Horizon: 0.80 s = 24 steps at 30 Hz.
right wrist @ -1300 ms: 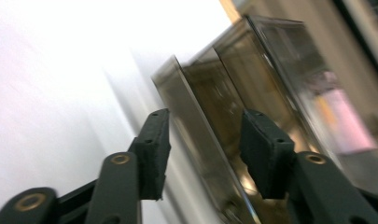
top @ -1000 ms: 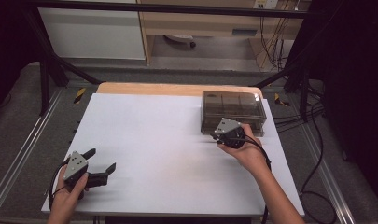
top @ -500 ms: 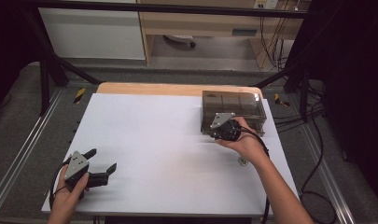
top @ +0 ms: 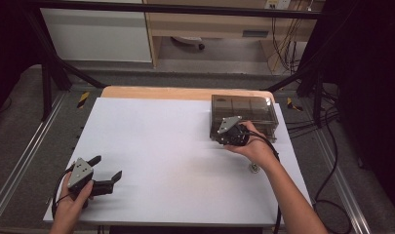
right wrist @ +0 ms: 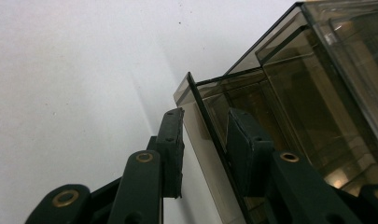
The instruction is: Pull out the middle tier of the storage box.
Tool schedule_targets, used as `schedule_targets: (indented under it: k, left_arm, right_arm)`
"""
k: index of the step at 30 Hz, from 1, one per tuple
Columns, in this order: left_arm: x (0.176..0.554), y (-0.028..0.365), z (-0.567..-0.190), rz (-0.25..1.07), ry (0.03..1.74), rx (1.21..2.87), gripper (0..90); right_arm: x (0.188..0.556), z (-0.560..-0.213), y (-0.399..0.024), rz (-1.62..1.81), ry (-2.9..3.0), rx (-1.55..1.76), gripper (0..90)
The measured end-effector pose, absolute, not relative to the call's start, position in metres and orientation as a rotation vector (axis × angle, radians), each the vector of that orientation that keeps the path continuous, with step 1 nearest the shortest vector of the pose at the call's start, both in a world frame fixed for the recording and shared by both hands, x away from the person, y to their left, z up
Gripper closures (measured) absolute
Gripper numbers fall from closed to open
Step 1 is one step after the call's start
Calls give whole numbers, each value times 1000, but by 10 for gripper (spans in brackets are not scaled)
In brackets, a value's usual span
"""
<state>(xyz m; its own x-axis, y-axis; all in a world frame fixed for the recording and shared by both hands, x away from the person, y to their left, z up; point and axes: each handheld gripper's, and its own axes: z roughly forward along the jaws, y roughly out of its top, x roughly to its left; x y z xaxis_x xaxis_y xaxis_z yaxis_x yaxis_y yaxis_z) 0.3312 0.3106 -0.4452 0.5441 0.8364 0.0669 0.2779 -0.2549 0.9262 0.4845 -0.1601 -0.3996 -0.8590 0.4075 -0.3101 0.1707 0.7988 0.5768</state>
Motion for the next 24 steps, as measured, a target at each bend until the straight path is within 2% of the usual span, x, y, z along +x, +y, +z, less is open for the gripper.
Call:
schedule_targets:
  k: [24]
  left_arm:
    - [331, 310, -446, 711, 925, 1806, 52]
  right_arm:
    - [480, -398, -169, 801, 2591, 394, 760]
